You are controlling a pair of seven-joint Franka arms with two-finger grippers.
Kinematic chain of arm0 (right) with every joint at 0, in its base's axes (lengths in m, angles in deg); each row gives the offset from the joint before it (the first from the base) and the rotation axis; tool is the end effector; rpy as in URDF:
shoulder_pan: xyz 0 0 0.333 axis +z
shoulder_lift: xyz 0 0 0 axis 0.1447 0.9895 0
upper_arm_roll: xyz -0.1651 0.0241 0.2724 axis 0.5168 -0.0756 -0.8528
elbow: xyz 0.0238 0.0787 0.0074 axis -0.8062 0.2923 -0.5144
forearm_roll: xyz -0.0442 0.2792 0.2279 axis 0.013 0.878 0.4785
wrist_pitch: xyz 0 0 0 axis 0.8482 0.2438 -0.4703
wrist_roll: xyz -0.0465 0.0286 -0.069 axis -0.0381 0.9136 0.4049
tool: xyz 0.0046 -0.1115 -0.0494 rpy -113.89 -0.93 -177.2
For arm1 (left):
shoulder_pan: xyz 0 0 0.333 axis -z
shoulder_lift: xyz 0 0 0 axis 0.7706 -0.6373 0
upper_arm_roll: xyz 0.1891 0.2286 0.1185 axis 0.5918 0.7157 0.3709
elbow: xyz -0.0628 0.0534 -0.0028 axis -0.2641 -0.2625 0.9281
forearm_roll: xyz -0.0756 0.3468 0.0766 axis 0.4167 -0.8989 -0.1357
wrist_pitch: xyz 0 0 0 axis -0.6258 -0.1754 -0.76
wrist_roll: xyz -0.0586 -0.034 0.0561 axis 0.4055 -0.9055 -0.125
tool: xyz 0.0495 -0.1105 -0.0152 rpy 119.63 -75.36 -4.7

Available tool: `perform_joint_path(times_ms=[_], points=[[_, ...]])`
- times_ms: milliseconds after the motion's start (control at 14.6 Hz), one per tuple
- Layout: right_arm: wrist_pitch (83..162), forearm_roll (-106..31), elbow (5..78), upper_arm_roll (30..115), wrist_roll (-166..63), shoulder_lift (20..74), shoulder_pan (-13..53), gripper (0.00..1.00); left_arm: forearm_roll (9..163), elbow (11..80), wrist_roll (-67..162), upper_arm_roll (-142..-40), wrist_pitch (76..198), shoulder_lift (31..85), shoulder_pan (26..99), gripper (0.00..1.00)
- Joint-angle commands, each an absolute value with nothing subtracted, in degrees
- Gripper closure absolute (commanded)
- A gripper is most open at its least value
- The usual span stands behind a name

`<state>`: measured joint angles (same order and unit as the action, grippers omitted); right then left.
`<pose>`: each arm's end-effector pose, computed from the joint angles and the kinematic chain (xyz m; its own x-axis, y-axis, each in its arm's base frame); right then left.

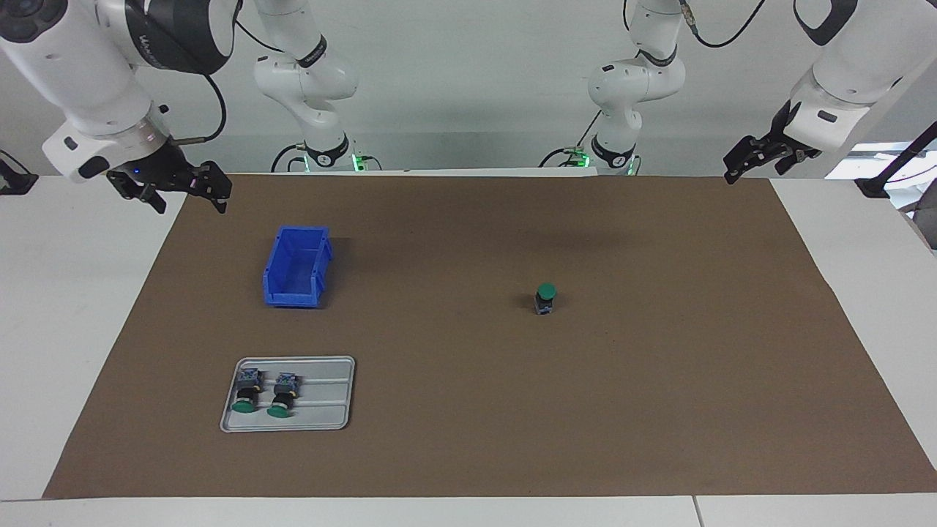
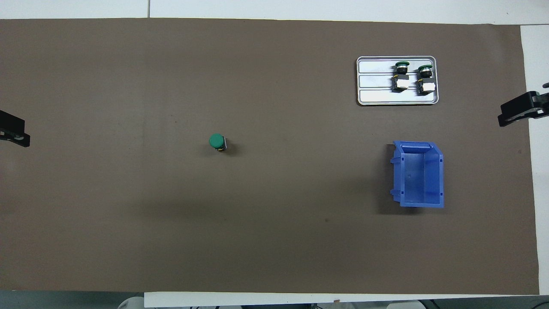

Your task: Place and press button with both arms

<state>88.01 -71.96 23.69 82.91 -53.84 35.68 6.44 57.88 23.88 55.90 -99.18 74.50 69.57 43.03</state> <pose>0.5282 -0.0512 0.5958 0.9904 0.0179 -0.1370 0.0255 -0.9982 0.0539 0.4855 -0.0281 0.6253 0.9823 0.0653 -0.1756 0.0538 -0.9961 -0.0698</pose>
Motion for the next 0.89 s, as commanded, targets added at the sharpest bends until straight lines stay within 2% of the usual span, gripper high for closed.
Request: perform_joint_path(times_ms=[0,205,342,479,820], points=[[88.9,-70.4,25.0,82.4,-53.0,34.5,6.3,0.0,57.1,25.2,56.3,-99.9,75.3,70.6,41.9,0.0],[90.3,-66.7,24.7,79.7,-49.8,34.3,9.7,0.0,57.2,25.3,56.3,-99.8,75.4,70.7,41.8,0.0],[94.2,-66.0,24.8,78.7,-57.3,35.2,15.7,0.0,57.2,25.2,56.0,-99.5,75.4,70.7,41.8,0.0],[94.7,-65.6,22.2,78.6,-68.5,38.6,23.2,0.0,57.2,25.3,55.7,-99.5,75.5,70.7,41.8,0.0],[101.7,-65.0,5.5,78.5,-93.4,56.3,40.3,0.01,57.2,25.4,55.6,-99.5,75.3,70.7,42.1,0.0]])
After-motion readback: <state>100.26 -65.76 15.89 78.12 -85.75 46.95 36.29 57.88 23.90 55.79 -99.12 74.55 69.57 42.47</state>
